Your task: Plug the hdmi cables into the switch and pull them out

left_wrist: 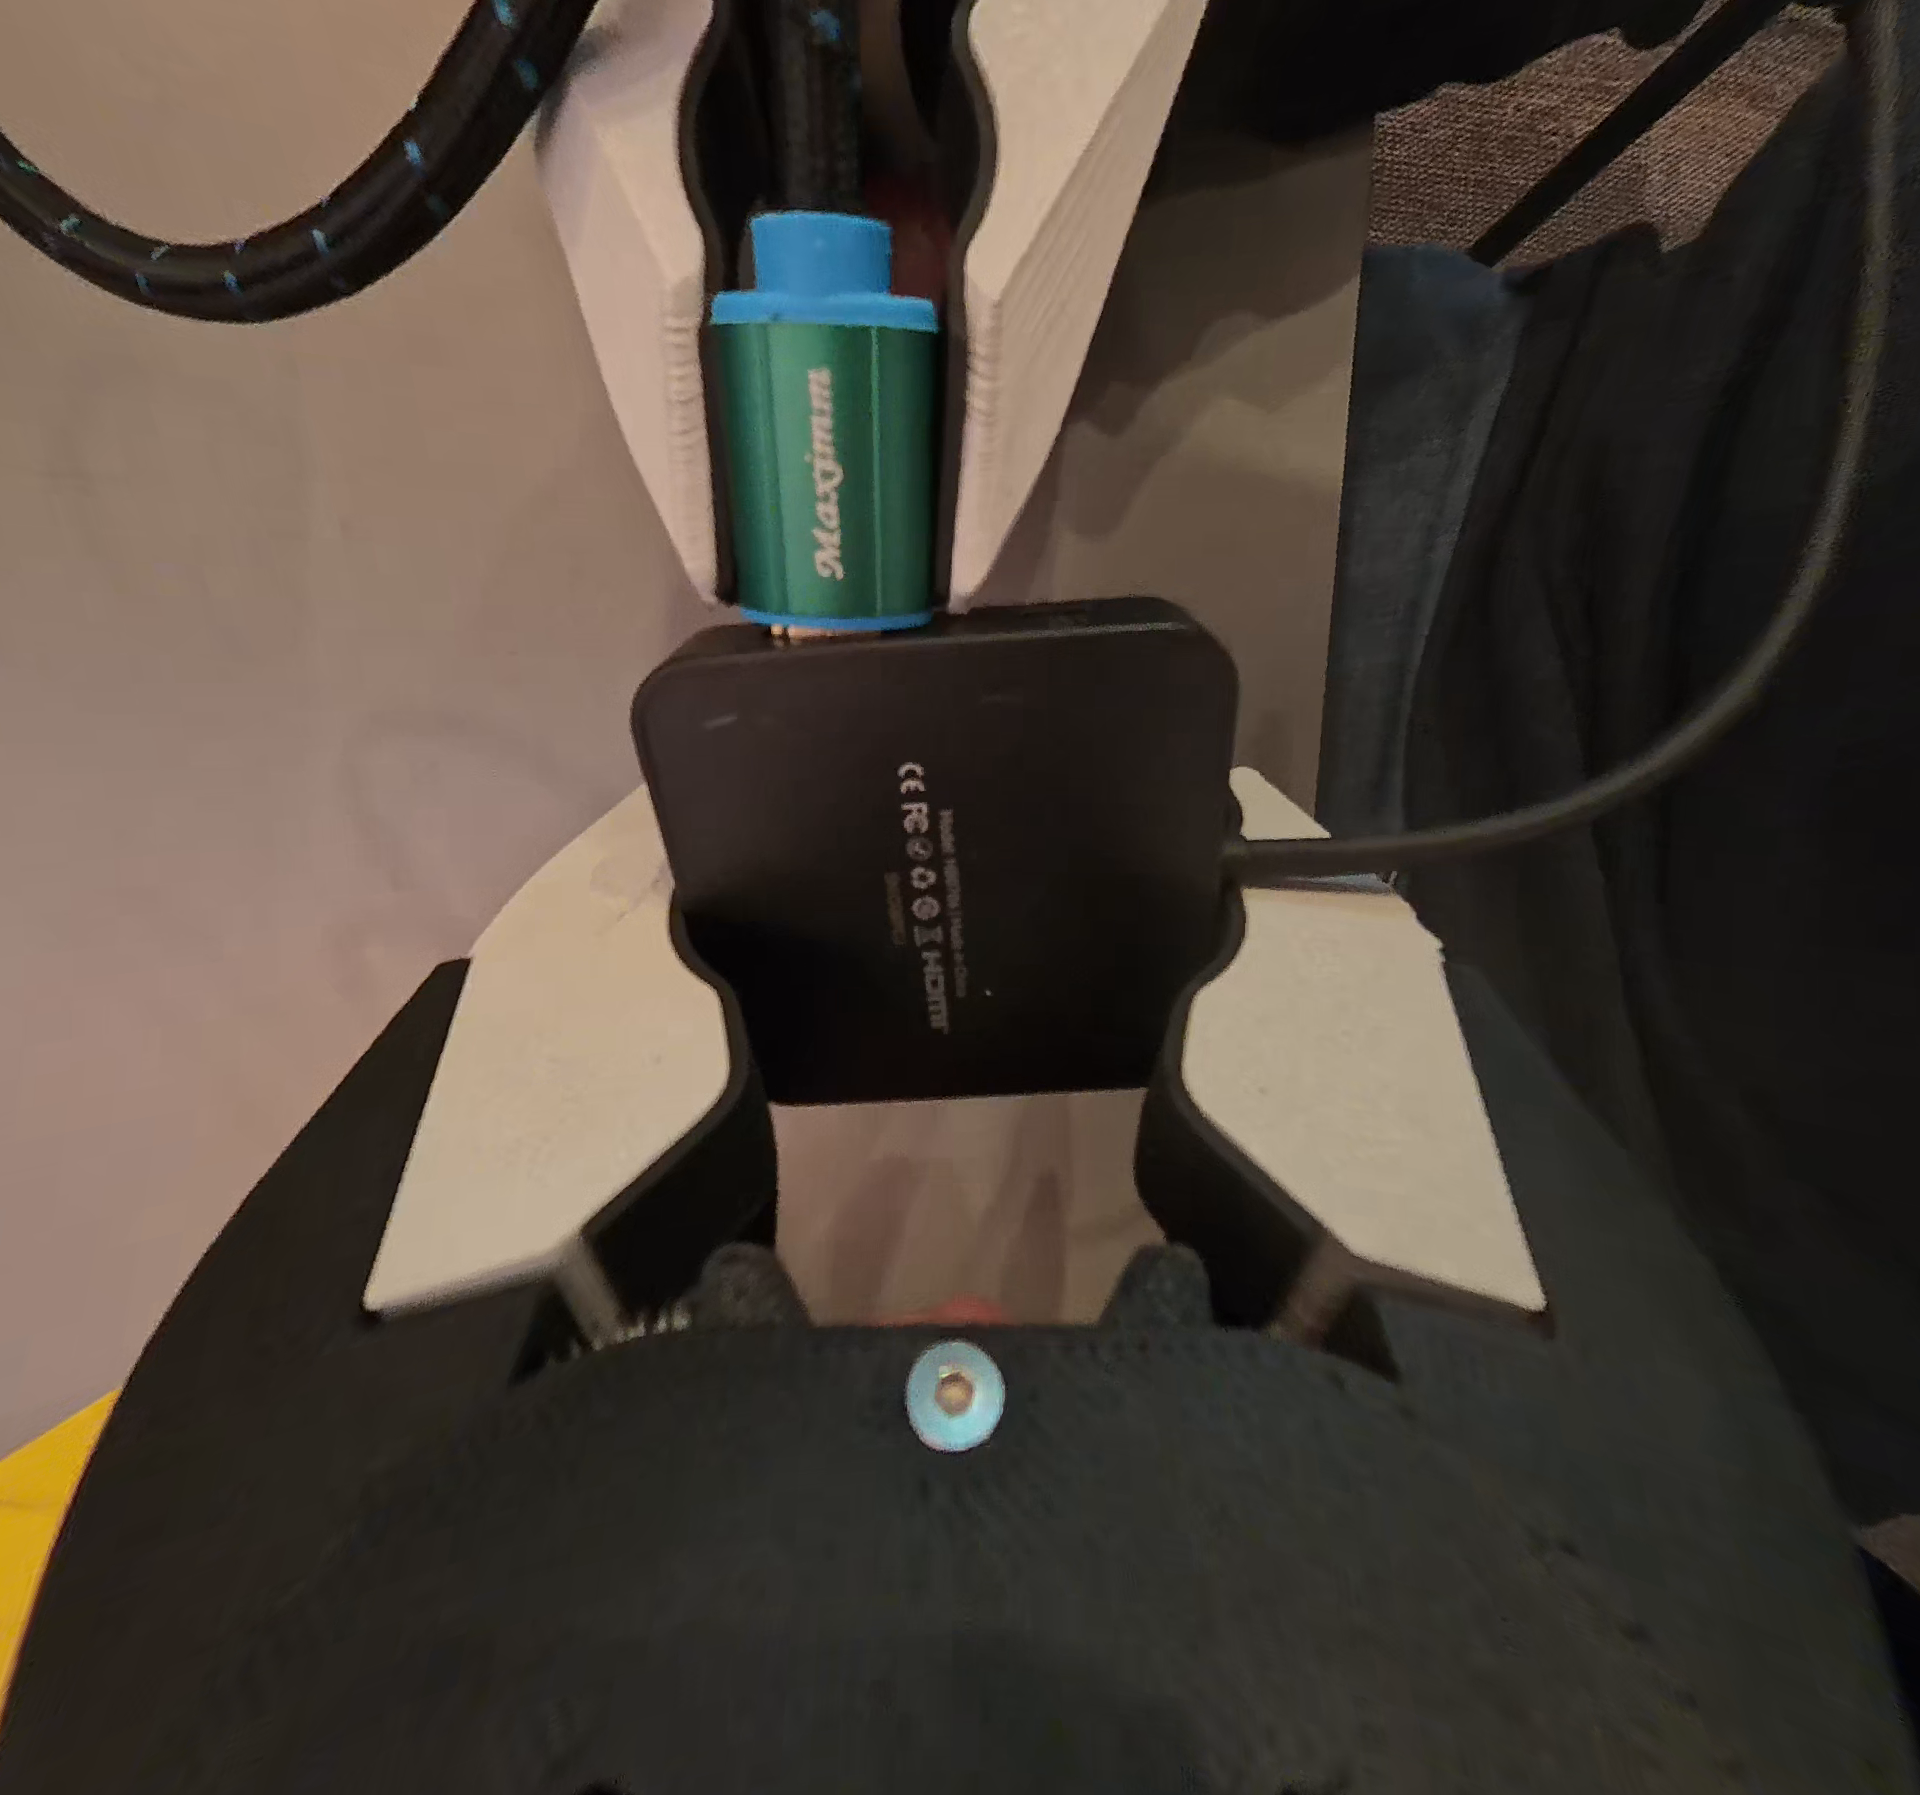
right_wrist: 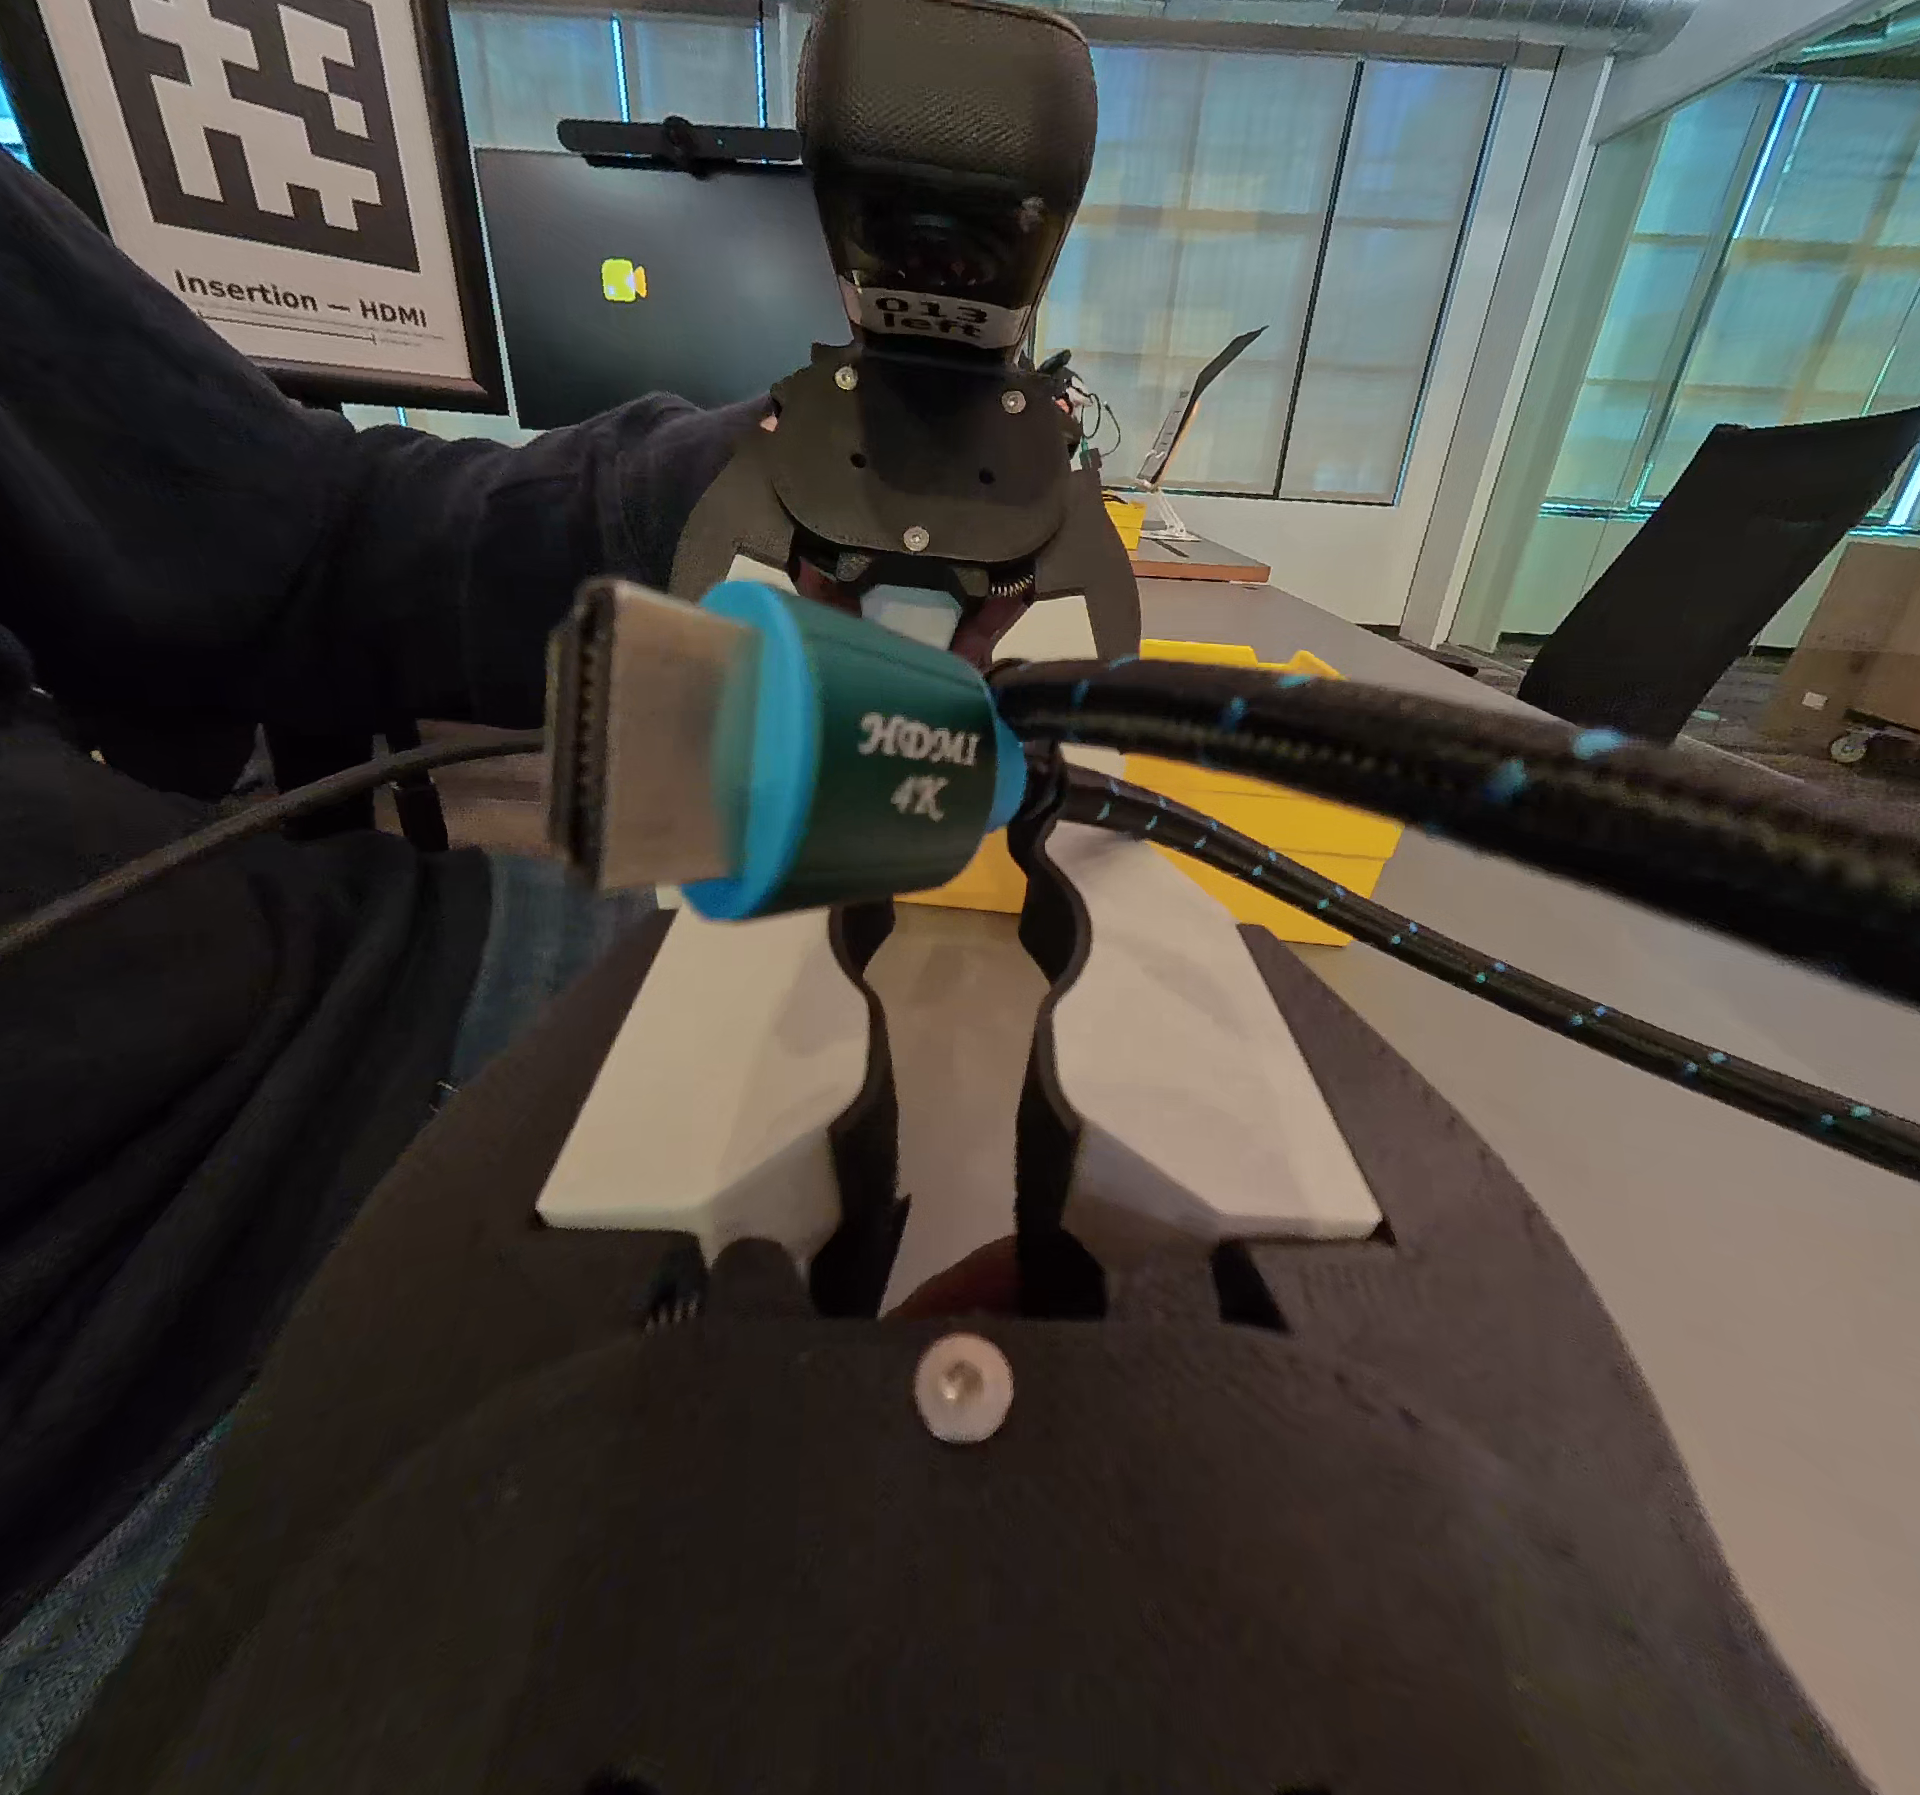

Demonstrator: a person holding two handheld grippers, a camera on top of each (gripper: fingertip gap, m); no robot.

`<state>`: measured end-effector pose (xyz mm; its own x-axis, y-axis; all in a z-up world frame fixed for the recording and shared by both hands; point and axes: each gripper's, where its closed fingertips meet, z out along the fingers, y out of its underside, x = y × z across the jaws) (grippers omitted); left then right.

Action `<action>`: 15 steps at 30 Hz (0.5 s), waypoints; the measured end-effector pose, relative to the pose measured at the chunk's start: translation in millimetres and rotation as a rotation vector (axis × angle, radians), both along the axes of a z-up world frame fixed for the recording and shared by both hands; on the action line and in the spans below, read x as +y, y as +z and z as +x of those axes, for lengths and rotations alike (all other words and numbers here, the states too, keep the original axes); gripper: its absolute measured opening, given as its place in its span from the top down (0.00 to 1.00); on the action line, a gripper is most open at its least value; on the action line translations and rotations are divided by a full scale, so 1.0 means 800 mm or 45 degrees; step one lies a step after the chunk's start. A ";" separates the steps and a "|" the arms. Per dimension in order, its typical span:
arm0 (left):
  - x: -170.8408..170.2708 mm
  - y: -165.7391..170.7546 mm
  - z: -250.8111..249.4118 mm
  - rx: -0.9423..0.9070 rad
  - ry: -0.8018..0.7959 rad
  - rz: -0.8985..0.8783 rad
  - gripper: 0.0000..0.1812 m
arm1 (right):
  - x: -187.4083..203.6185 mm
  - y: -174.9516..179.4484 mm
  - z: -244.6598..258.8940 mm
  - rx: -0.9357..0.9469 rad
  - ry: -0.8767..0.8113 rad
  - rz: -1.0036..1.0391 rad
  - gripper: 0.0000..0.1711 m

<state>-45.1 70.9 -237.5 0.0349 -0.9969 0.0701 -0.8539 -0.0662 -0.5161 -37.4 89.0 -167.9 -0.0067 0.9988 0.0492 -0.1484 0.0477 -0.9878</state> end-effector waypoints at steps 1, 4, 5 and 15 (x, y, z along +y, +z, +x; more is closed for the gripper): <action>0.000 0.000 0.000 -0.001 -0.003 0.002 0.51 | 0.000 0.000 0.000 -0.002 0.005 -0.001 0.90; 0.002 -0.004 -0.004 0.034 -0.016 0.032 0.51 | -0.001 -0.004 -0.001 -0.020 0.039 -0.046 0.92; 0.002 -0.006 -0.006 0.050 -0.030 0.049 0.51 | -0.002 -0.006 -0.002 -0.028 0.058 -0.063 0.92; 0.005 -0.010 -0.010 0.072 -0.001 0.050 0.51 | 0.002 -0.009 -0.003 -0.071 -0.027 0.015 0.88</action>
